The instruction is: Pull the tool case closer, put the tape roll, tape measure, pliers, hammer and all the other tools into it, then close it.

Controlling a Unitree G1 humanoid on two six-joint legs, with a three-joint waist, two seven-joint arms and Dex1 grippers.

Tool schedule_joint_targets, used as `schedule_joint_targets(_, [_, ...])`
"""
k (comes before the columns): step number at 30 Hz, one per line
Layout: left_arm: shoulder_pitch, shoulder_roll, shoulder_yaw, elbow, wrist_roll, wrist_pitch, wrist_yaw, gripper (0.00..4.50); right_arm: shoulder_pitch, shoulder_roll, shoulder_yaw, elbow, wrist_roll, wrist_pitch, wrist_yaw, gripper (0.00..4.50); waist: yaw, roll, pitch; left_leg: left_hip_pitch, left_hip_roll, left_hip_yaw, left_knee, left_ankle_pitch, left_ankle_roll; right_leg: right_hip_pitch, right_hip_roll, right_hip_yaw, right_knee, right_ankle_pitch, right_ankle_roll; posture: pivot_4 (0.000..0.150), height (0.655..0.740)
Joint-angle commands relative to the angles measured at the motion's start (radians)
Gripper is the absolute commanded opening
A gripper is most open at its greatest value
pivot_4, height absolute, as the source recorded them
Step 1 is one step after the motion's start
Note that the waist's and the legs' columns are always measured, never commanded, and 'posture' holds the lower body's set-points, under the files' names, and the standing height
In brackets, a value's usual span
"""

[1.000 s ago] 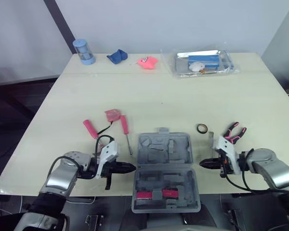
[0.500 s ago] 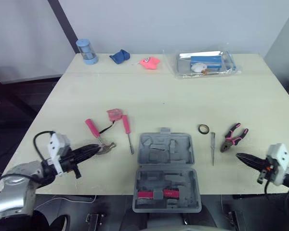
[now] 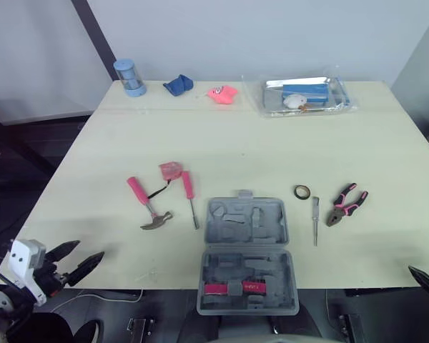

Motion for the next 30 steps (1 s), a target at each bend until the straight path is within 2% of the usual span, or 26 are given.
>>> schedule_joint_targets(1, [0.002, 0.008, -0.001, -0.04, -0.02, -0.013, -0.037, 4.5, -0.011, -0.031, -0.025, -0.042, 0.018, -0.005, -0.006, 4.45, -0.001, 0.0, 0.0, 0.0, 0.0, 0.0, 0.0, 0.0, 0.0, 0.0, 0.0, 0.0, 0.0, 0.0, 0.0, 0.15, 0.74])
schedule_joint_targets(9, [-0.044, -0.006, -0.086, -0.277, -0.074, 0.072, -0.072, 4.5, -0.044, -0.097, 0.047, -0.38, 0.07, 0.229, -0.054, 4.45, 0.0, 0.001, 0.0, 0.0, 0.0, 0.0, 0.0, 0.0, 0.0, 0.0, 0.0, 0.001, 0.0, 0.0, 0.0, 0.15, 0.74])
schedule_joint_targets(15, [-0.116, 0.009, -0.199, -0.467, -0.094, 0.145, -0.092, 4.5, -0.217, -0.223, 0.205, -0.521, 0.036, 0.436, -0.099, 4.45, 0.0, 0.001, 0.0, 0.0, 0.0, 0.0, 0.001, 0.0, 0.0, 0.0, 0.0, 0.001, 0.0, 0.0, 0.0, 0.15, 0.74])
schedule_joint_targets(19, [-0.159, 0.023, -0.253, -0.542, -0.11, 0.188, -0.111, 4.5, -0.387, -0.291, 0.37, -0.522, -0.049, 0.487, -0.092, 4.45, 0.001, 0.0, 0.0, -0.001, 0.0, 0.0, 0.001, 0.0, 0.0, 0.0, 0.0, 0.0, 0.0, 0.0, 0.0, 0.15, 0.74])
schedule_joint_targets(21, [-0.181, 0.031, -0.282, -0.579, -0.123, 0.213, -0.13, 4.5, -0.526, -0.306, 0.488, -0.495, -0.11, 0.512, -0.077, 4.45, -0.004, 0.0, 0.001, -0.001, 0.0, 0.0, 0.001, 0.0, 0.0, 0.0, 0.0, 0.0, 0.0, 0.0, 0.0, 0.15, 0.74])
schedule_joint_targets(27, [-0.214, 0.044, -0.335, -0.648, -0.147, 0.263, -0.164, 4.5, -0.829, -0.287, 0.761, -0.387, -0.269, 0.545, 0.019, 4.45, -0.001, 0.001, 0.002, -0.002, 0.0, -0.001, 0.001, 0.0, 0.0, -0.002, 0.0, 0.0, 0.0, 0.0, 0.0, 0.15, 0.74])
schedule_joint_targets(30, [-0.229, 0.044, -0.345, -0.667, -0.156, 0.276, -0.163, 4.5, -0.925, -0.272, 0.877, -0.323, -0.381, 0.521, 0.038, 4.45, 0.003, 0.001, 0.002, -0.006, 0.0, -0.001, 0.001, 0.0, 0.0, -0.005, 0.0, -0.001, 0.0, 0.0, 0.0, 0.15, 0.74])
